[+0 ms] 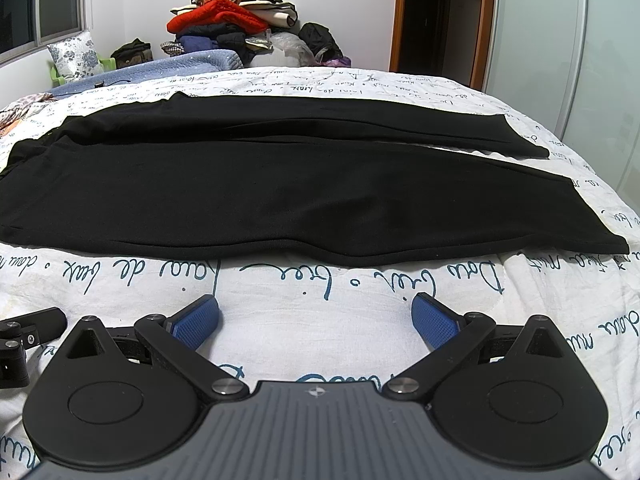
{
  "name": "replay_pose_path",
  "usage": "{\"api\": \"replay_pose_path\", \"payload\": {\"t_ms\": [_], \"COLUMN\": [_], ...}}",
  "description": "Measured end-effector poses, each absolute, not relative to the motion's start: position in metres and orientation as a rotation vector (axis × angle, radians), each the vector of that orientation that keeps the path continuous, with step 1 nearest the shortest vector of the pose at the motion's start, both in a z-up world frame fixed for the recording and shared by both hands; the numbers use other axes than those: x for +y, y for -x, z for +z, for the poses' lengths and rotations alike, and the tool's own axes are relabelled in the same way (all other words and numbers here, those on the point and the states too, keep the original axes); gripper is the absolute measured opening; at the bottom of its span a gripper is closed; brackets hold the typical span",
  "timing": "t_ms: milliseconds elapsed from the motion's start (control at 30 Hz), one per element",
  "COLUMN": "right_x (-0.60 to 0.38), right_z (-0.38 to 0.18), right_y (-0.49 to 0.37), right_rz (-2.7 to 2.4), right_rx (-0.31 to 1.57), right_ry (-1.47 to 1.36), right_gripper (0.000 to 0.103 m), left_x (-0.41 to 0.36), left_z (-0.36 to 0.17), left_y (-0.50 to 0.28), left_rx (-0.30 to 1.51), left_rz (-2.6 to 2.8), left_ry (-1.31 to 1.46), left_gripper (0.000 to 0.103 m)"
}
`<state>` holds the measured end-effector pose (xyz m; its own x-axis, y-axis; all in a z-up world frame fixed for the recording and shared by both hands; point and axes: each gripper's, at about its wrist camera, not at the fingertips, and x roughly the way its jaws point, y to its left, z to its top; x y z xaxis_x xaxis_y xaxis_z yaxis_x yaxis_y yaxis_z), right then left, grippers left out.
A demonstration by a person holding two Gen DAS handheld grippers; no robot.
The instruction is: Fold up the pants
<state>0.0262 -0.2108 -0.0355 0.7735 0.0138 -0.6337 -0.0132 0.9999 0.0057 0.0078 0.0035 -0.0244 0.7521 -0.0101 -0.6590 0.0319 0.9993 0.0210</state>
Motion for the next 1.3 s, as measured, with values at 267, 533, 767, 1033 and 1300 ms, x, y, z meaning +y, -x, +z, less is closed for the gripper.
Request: {"api": "replay_pose_path", "payload": {"t_ms": [267, 533, 767, 1033, 1300], "right_x": [-0.211, -0.211, -0.211, -0.211, -0.232], "right_z": [-0.036, -0.036, -0.036, -0.036, 0.015], "right_y": [-0.026, -0.026, -0.026, -0.026, -0.019], "right_rz": [0.014, 0.014, 0.014, 0.014, 0.072], "right_rx": [0.686, 0.685, 0.685, 0.686, 0.579], "right_ry": [-0.001, -0.002, -0.001, -0.002, 0.006], "right_gripper": [0.103, 0.103, 0.103, 0.103, 0.103], "left_x": [0.004, 0.004, 0.004, 0.014, 0.085], "left_z": [-0.024, -0.024, -0.024, -0.011, 0.069], "left_y": [-0.008, -0.008, -0.008, -0.012, -0.05], "left_rx": [0.719, 0.719, 0.72, 0.726, 0.563], "left_rz": [-0.023, -0.023, -0.023, -0.029, 0.024], "left_ry": [-0.032, -0.031, -0.032, -0.061, -0.032], "left_gripper": [0.103, 0.103, 0.103, 0.1, 0.102]}}
